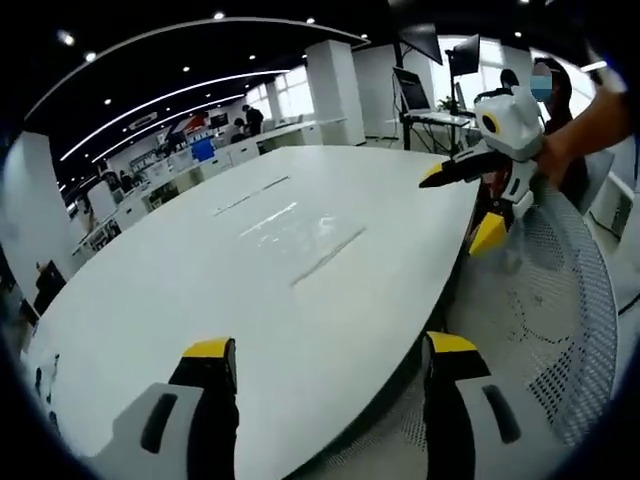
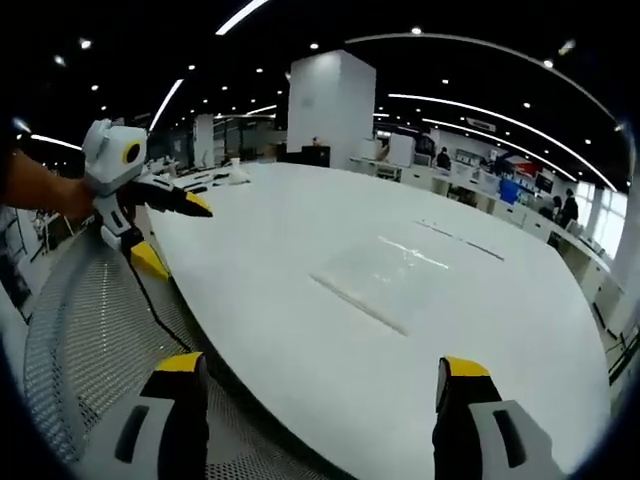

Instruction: Open the resealable bag by pulling the two sides of the seal apart until the entire bag opening is separated and visibly accessible.

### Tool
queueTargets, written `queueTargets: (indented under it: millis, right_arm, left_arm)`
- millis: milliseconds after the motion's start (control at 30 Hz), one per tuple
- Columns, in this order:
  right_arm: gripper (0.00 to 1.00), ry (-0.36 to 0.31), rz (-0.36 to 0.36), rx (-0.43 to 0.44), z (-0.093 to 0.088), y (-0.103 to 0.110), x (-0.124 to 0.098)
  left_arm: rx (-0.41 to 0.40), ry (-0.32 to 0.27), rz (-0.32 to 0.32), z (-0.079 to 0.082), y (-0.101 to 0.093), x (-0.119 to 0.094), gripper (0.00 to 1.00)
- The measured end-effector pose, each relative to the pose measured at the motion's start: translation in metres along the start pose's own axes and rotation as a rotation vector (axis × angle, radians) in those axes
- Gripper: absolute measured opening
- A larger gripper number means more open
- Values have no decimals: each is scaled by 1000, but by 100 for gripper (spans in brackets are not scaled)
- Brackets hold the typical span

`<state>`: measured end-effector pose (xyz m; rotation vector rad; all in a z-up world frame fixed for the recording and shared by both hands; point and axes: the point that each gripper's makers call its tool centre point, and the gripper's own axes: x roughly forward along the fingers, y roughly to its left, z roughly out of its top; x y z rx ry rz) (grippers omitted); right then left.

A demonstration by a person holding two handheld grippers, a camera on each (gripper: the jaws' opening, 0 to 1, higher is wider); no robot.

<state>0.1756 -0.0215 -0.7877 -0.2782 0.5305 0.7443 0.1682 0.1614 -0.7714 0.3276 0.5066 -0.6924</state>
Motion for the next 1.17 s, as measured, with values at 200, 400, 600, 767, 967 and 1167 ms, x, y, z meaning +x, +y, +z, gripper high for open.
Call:
queueTargets:
  millis: [200,400,600,767,967,1167]
  right_arm:
    - [90,23,-23,-34,-6,-2,2]
    - [86,42,-34,-24,-11,-4,3]
    - [86,36,-44,-8,-10,-5,3]
    - [88,29,-66,9,-10,-10,4]
    - [92,23,-109,47,-10,-18,3]
    - [93,18,-127,73,-10,-21,3]
  left_arm:
    - [46,-27,39,0,1,3,71]
    - [72,32,69,-16,4,11,62]
    - [40,64,66,-24,6,13,61]
    - [16,84,64,-29,8,15,72]
    - [-29,96,83,-33,13,16,84]
    - [-76,83,90,-32,14,15,83]
